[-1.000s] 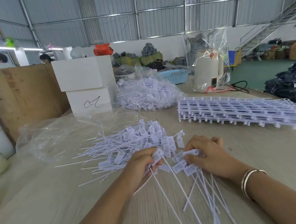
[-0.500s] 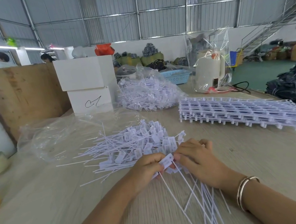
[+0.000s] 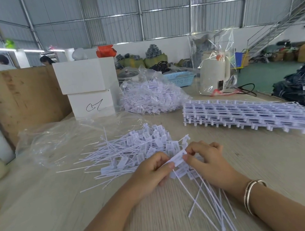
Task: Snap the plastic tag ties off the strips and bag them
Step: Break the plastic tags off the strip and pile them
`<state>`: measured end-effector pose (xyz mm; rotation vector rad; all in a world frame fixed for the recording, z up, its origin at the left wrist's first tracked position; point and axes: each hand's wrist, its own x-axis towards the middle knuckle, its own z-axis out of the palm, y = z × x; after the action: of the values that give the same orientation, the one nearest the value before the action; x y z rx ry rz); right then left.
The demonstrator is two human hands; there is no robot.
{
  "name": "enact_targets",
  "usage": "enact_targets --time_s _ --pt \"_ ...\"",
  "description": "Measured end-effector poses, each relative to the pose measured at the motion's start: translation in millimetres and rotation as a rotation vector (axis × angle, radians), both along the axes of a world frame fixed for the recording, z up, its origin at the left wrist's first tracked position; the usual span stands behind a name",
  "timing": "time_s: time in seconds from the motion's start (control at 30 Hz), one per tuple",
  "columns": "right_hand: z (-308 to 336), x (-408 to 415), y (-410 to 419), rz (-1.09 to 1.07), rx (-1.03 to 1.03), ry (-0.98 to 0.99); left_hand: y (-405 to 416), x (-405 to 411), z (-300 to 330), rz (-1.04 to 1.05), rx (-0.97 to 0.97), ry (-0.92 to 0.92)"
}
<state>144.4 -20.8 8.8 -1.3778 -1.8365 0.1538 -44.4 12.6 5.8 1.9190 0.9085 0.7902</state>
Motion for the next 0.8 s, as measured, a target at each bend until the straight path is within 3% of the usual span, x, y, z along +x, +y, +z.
enact_targets --time_s 0.23,0.47,0.7,0.8 --pt "0.1 -3.7 -2.8 0.119 -0.111 -0.191 0.7 0.1 -0.5 -0.011 0.086 0.044" --pt "2.3 -4.2 -3.5 0.198 -0.115 -0.162 -0.3 1.2 -1.9 0.070 0.161 0.078" --pt "3.7 -8.7 -5.4 0.208 -0.096 -0.175 1.8 4.4 -5.8 0.147 0.368 0.119" --pt "5.1 -8.5 -5.4 0.223 -0.114 -0.139 -0.1 4.6 -3.1 0.114 0.351 0.110"
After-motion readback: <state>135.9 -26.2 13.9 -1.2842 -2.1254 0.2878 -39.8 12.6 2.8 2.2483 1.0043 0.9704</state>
